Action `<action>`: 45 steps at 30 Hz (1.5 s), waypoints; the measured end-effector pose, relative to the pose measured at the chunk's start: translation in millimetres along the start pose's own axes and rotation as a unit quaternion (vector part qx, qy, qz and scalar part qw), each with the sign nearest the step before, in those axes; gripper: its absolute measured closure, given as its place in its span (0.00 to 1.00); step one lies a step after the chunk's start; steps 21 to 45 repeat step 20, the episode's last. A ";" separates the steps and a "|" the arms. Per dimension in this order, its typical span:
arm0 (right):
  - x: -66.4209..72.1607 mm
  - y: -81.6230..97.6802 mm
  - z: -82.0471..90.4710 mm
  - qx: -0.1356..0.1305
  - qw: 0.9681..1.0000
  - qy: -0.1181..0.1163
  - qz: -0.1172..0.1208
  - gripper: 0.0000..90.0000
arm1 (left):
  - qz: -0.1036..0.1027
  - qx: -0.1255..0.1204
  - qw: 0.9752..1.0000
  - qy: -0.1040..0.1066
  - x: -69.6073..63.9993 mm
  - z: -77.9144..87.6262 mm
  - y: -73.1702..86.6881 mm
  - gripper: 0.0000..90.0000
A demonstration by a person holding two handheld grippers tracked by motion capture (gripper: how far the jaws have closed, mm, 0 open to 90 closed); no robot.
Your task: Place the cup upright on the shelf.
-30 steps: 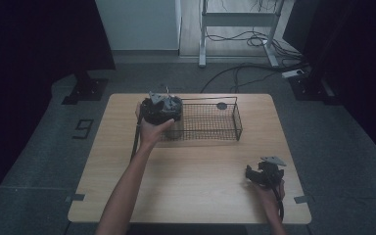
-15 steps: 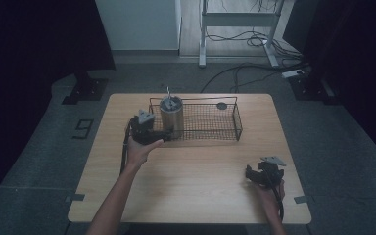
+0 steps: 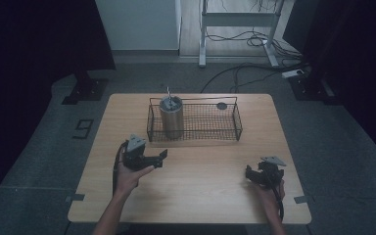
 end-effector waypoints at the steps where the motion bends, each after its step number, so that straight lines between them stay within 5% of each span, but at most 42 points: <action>1: 0.0 0.0 0.0 0.000 1.000 0.000 0.000 0.16 | 0.003 -0.001 1.000 0.004 -1.2 3.9 3.1 0.03; 7: 0.0 0.0 0.0 0.000 1.000 0.000 0.000 0.16 | -0.005 0.008 1.000 0.003 -7.0 22.2 23.3 0.03; 17: -0.1 0.0 -0.1 0.000 1.000 0.000 0.000 0.16 | 0.011 0.032 0.999 0.003 -3.3 33.8 49.9 0.04; 45: 0.0 0.0 -0.1 0.000 1.000 0.001 -0.001 0.16 | 0.015 0.033 0.999 0.000 -2.6 34.8 52.9 0.04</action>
Point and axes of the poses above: each handheld gripper's, and its own axes: z roughly backward along the jaws, y roughly out of its underside, x roughly to its left, the point moved 3 cm from there along -z, roughly forward along the jaws, and after that the axes turned 10 degrees about -x, right-handed, at the moved point
